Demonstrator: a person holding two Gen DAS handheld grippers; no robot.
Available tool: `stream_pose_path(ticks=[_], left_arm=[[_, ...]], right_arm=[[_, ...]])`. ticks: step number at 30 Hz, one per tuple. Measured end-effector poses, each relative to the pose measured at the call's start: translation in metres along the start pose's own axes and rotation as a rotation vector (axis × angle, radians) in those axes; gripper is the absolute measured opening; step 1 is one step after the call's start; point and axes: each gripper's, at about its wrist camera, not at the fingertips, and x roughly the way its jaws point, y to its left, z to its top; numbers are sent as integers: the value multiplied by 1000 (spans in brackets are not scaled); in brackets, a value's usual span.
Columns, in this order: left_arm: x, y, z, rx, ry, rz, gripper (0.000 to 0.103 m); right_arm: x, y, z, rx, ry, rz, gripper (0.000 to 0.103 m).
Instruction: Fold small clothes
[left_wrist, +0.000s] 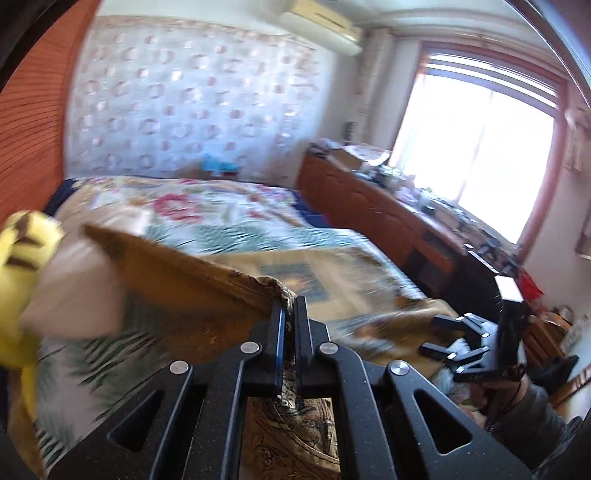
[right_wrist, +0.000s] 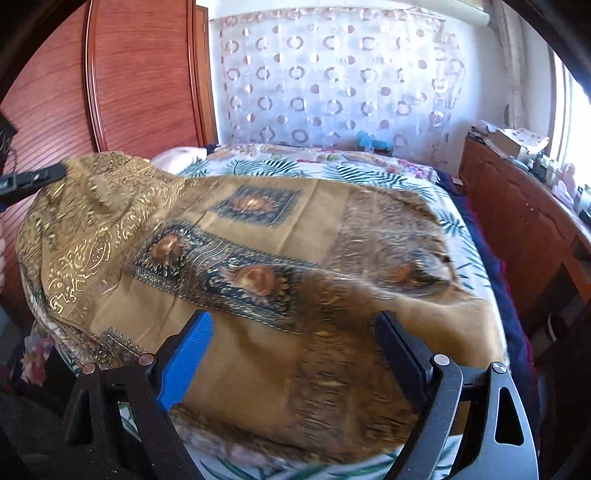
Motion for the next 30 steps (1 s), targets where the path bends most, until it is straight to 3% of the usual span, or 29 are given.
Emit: stream_pose_path(ticks=[10, 14, 19, 20, 24, 30], left_arm=[[60, -94, 61, 146, 29, -168, 5], [76, -126, 67, 180, 52, -224, 5], [101, -139, 62, 211, 124, -225, 5], [105, -136, 59, 209, 147, -236, 7], [107, -129, 56, 208, 148, -233, 43], [101, -102, 58, 194, 136, -186, 66]], right_arm=[[-36, -38, -16, 71, -46, -54, 90], [-53, -48, -19, 95, -71, -82, 90], [-61, -56, -20, 123, -86, -109, 90], [-61, -58, -20, 125, -86, -112, 90], [-53, -57, -17, 133, -78, -120, 90], [-45, -56, -4, 137, -75, -111, 90]])
